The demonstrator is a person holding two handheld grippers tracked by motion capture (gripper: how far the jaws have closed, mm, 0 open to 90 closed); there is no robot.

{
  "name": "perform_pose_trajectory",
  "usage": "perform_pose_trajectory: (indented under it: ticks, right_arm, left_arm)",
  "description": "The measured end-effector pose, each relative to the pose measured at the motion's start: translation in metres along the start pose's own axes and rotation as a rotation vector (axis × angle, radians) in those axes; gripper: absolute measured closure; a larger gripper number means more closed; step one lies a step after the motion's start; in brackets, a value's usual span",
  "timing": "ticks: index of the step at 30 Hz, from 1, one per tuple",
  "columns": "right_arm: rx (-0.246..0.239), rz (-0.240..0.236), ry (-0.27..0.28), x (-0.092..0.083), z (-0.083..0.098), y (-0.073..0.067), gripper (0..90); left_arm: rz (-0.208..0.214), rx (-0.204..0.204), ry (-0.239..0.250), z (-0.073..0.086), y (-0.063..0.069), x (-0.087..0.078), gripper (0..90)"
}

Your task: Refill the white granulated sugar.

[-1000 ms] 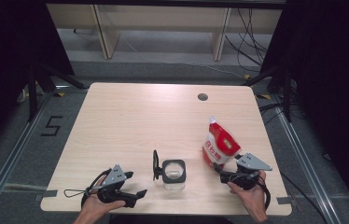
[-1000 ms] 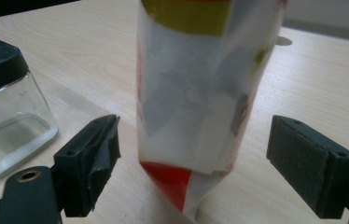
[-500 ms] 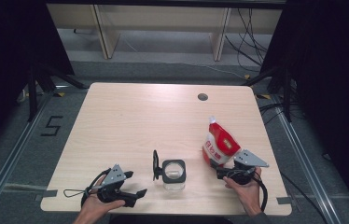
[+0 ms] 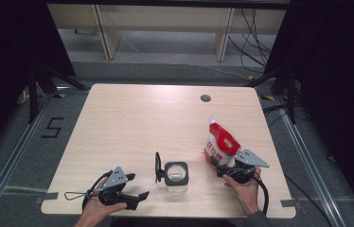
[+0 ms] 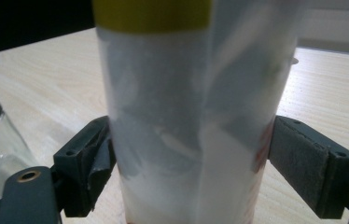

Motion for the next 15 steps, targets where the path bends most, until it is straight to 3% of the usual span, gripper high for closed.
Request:
perform_pose_trajectory:
  ticks: [1, 2, 3, 4, 6, 7, 8, 10, 11, 12, 13, 15]
  right_arm:
    - [-0.004, 0.022, 0.006, 0.000, -0.001, 0.002, 18.0]
    - [0.011, 0.010, 0.033, 0.004, -0.002, 0.001, 18.0]
    - [-0.029, 0.036, 0.024, 0.004, -0.001, 0.006, 18.0]
    - [-0.029, 0.036, 0.024, 0.004, -0.001, 0.006, 18.0]
    - [0.021, 0.037, -0.001, 0.004, 0.002, 0.003, 18.5]
    - [0.005, 0.029, 0.019, 0.007, 0.001, 0.004, 18.9]
    - [0.021, 0.042, -0.003, 0.007, 0.003, 0.003, 19.1]
    - [0.010, 0.032, 0.022, 0.011, 0.002, 0.002, 19.9]
    - [0.012, 0.006, 0.014, 0.011, 0.003, 0.000, 20.9]
    - [0.035, 0.019, 0.006, 0.010, 0.004, -0.002, 21.9]
    - [0.008, 0.015, 0.014, 0.011, 0.003, 0.000, 22.2]
    - [0.028, 0.023, -0.003, 0.011, 0.004, -0.001, 23.1]
  left_arm:
    - [0.000, 0.000, 0.000, 0.000, 0.000, 0.000, 15.2]
    - [-0.001, -0.012, 0.008, 0.000, 0.001, 0.001, 15.2]
    - [-0.001, -0.012, 0.008, 0.000, 0.001, 0.001, 15.1]
    - [-0.002, -0.018, 0.010, 0.000, 0.001, 0.002, 15.1]
    - [-0.001, 0.019, 0.000, 0.000, 0.000, 0.001, 15.2]
    - [-0.001, 0.013, -0.006, 0.000, 0.001, 0.001, 15.2]
    - [-0.002, -0.009, 0.002, 0.000, 0.002, 0.002, 15.2]
    - [-0.002, -0.010, 0.002, 0.000, 0.002, 0.002, 15.2]
    - [-0.001, -0.010, -0.001, 0.001, 0.002, 0.001, 15.2]
    - [-0.007, -0.003, 0.001, 0.000, 0.001, 0.001, 15.2]
    - [-0.007, 0.011, -0.005, 0.000, 0.001, 0.001, 15.2]
    - [-0.001, 0.025, -0.005, 0.000, 0.001, 0.001, 15.2]
Point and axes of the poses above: each handheld gripper's, and its own axes: x roughly forward along the jaws, z roughly out of its underside, y roughly to its right, the point moved 9 cm from there along x, roughly forward along the jaws, and after that the axes turned 11 degrees about z, right-handed, at the moved point
